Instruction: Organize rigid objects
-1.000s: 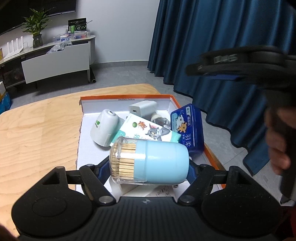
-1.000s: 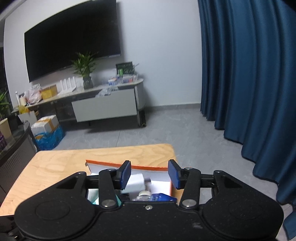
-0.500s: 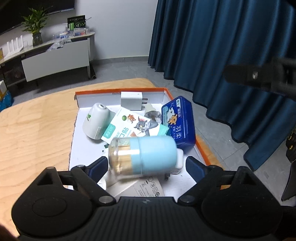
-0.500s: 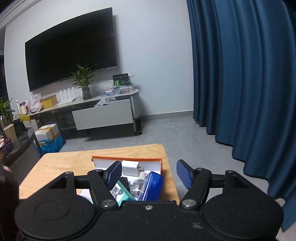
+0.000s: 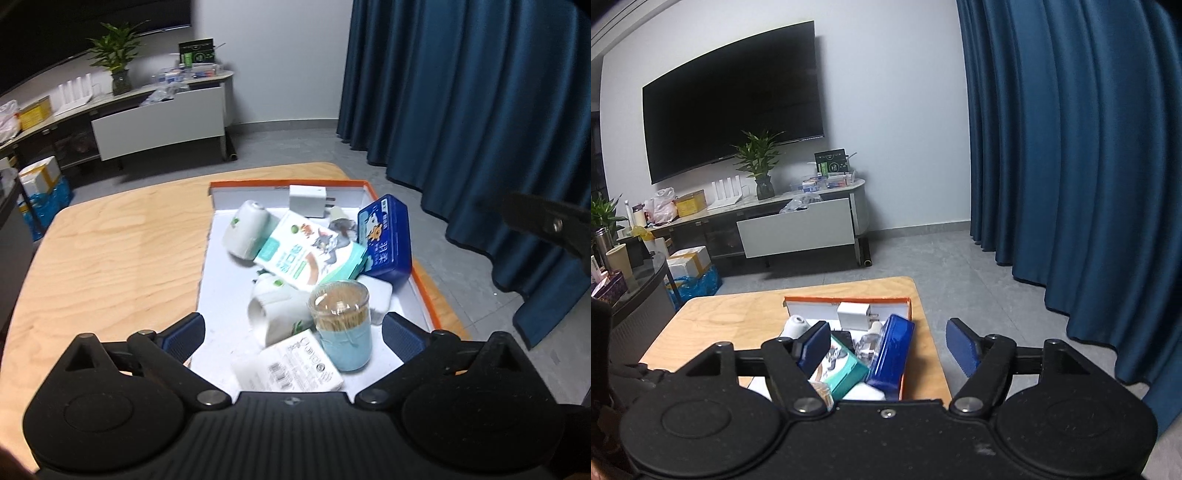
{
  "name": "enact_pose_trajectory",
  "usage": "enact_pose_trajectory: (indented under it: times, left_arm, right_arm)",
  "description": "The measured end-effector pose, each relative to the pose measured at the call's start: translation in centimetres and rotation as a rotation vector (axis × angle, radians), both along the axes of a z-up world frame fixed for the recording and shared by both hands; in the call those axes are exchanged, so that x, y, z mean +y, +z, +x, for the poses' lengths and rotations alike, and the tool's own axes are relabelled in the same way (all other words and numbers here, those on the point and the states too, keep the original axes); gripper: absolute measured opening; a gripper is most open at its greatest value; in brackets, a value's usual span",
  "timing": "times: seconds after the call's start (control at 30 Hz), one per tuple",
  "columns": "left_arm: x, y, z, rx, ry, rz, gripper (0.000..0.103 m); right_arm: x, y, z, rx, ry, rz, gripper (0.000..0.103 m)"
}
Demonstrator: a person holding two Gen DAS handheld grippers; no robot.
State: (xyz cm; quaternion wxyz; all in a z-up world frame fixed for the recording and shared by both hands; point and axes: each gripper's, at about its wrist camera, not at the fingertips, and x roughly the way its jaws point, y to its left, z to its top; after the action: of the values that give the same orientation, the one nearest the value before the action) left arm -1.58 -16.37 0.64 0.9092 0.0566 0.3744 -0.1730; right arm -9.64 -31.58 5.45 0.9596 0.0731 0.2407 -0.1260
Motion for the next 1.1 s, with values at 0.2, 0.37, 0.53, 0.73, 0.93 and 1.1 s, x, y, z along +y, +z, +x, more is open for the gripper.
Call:
enact_pose_trajectory:
  times: [0.2, 0.37, 0.53, 0.73, 0.93, 1.1]
  left_arm:
    - [0.3, -0.2, -1.4, 0.0, 0.023, 0.029, 0.103]
    - [0.6, -0.7, -2.0, 0.029, 0.044, 0.03, 0.103]
    - [1.1, -0.8, -2.8, 0.033, 0.05, 0.026, 0.103]
    - [1.6, -1.2, -3.0, 0.06, 0.062, 0.018, 0.103]
    - [1.8, -1.1, -3.1, 0.059, 0.072, 0.021, 0.103]
    - [1.9, -1.0, -3.2, 0.048, 0.08, 0.024, 0.103]
  right_arm:
    - [0.7, -1.0, -1.8, 0.029, 0.004, 0.005, 0.084]
    - [1.2, -1.7, -2.6, 0.061, 0.006, 0.01, 0.085]
    - [1.6, -2.5, -3.2, 0.085, 0.006, 0.019, 0.086]
    - [2.3, -3.0, -3.6, 0.11, 0.021, 0.022, 0.087]
    - [2.7, -3.1, -3.6, 0.113, 0.029, 0.015, 0.087]
    - [2.8, -3.0, -3.6, 0.113, 0.032, 0.015, 0.088]
